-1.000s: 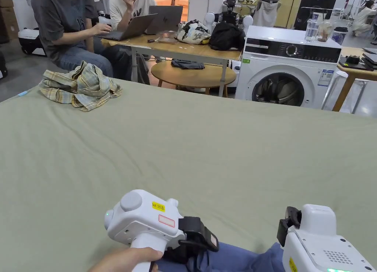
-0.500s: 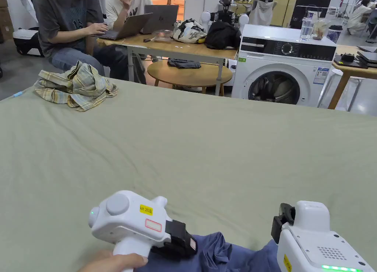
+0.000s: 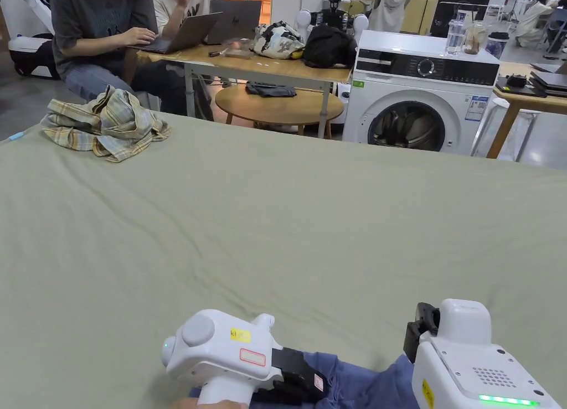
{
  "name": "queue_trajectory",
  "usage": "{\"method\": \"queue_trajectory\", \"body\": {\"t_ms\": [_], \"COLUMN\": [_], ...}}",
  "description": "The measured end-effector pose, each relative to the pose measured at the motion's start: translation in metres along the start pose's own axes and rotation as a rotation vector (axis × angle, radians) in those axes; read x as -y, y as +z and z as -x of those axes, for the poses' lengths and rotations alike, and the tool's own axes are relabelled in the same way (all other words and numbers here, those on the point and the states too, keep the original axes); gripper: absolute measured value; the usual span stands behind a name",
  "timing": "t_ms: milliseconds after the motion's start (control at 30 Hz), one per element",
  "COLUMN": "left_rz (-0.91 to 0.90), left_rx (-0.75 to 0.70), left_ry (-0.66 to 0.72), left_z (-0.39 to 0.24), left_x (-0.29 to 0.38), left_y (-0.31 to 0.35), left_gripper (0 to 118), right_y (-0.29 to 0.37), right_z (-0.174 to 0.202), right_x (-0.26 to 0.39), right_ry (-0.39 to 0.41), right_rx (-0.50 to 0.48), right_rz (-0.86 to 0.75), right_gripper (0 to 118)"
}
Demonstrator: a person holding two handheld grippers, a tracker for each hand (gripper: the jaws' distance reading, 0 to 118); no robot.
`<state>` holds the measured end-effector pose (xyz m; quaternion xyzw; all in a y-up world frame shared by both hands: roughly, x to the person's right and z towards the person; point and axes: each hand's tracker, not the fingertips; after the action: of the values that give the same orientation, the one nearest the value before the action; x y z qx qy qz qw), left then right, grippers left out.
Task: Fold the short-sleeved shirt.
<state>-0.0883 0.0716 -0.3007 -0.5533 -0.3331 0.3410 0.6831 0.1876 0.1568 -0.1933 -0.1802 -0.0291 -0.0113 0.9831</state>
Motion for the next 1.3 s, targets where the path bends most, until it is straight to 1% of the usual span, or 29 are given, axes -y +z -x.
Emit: {"method": "queue_trajectory", "body": {"t_ms": [33,67,133,200,267,300,367,433,467,500,567,633,667,700,733,800,833,867,900,933,967,1000,1033,1067,1100,1133,1233,1300], "left_rz": [0.002,0.000,-0.031,-0.074,-0.126,-0.139,-0.174,-0.199,-0.187,-0.172,-0.144,-0.093,-0.108,-0.147,-0.165,-0.155,-0.145,-0.134,-0.138,-0.150,-0.160,-0.170,-0.174,-0.187,-0.188,-0.201,-0.221,-0.240], "left_rx": [0.003,0.010,0.036,0.026,-0.013,-0.035,-0.093,-0.190,-0.212,-0.190,-0.148,-0.088,-0.026,0.070,0.126,0.190,0.208,0.220,0.188,0.157,0.120,0.120,0.133,0.171,0.152,0.132,0.167,0.131], "left_ry": [0.005,-0.004,-0.055,-0.079,-0.107,-0.119,-0.129,-0.102,-0.083,-0.080,-0.016,0.022,0.024,0.021,0.049,0.081,0.078,0.052,0.014,-0.007,0.004,0.045,0.068,0.075,0.052,0.023,0.041,0.003], "left_z": [-0.003,-0.007,-0.012,-0.011,-0.005,0.000,0.018,0.036,0.042,0.052,0.073,0.092,0.098,0.102,0.102,0.108,0.109,0.088,0.084,0.081,0.082,0.067,0.068,0.062,0.054,0.085,0.079,0.051], "left_x": [-0.001,-0.003,-0.007,-0.010,-0.012,-0.013,-0.018,-0.019,-0.017,-0.018,-0.017,-0.015,-0.013,-0.012,-0.009,-0.008,-0.006,0.007,0.009,0.012,0.013,0.025,0.027,0.031,0.036,0.009,0.007,0.022], "left_y": [0.007,0.017,0.046,0.080,0.114,0.127,0.150,0.162,0.164,0.163,0.156,0.139,0.135,0.133,0.129,0.116,0.110,0.107,0.104,0.104,0.103,0.109,0.111,0.113,0.116,0.119,0.131,0.142], "left_gripper": [6,13,33,42,57,61,63,63,63,63,63,63,63,63,63,63,59,54,44,22,13,11,8,8,7,6,6,6], "right_y": [0.000,0.000,0.001,0.002,0.002,0.002,0.003,0.002,0.002,0.002,0.001,0.001,0.002,0.002,0.002,0.003,0.004,0.004,0.004,0.005,0.005,0.005,0.006,0.006,0.006,0.007,0.008,0.008], "right_z": [0.000,0.000,-0.001,-0.001,-0.001,-0.001,0.000,0.001,0.001,0.002,0.003,0.004,0.004,0.004,0.004,0.004,0.004,0.005,0.004,0.004,0.003,0.002,0.002,0.002,0.002,0.001,0.001,0.000], "right_x": [0.000,0.000,-0.001,-0.003,-0.005,-0.006,-0.007,-0.008,-0.008,-0.007,-0.007,-0.007,-0.006,-0.006,-0.006,-0.006,-0.006,-0.006,-0.006,-0.006,-0.006,-0.006,-0.006,-0.006,-0.006,-0.006,-0.007,-0.008], "right_ry": [-0.002,-0.005,-0.012,-0.012,-0.009,-0.009,-0.008,-0.007,-0.009,-0.011,-0.018,-0.026,-0.030,-0.033,-0.033,-0.032,-0.031,-0.026,-0.022,-0.024,-0.027,-0.029,-0.028,-0.024,-0.020,-0.018,-0.017,-0.016], "right_rx": [-0.001,-0.002,-0.004,-0.004,-0.003,-0.003,-0.003,-0.004,-0.005,-0.003,-0.005,0.001,-0.001,-0.003,-0.002,-0.001,-0.003,0.000,0.004,0.004,0.005,0.007,0.008,0.011,0.013,0.014,0.017,0.016], "right_rz": [0.000,0.000,-0.002,-0.008,-0.014,-0.018,-0.024,-0.025,-0.025,-0.023,-0.016,-0.014,-0.013,-0.013,-0.013,-0.012,-0.014,-0.014,-0.011,-0.010,-0.008,-0.007,-0.006,-0.004,-0.003,-0.003,-0.002,-0.001], "right_gripper": [0,0,0,0,0,0,0,0,0,0,0,0,0,0,0,0,0,0,0,0,0,0,0,0,0,0,0,0]}}
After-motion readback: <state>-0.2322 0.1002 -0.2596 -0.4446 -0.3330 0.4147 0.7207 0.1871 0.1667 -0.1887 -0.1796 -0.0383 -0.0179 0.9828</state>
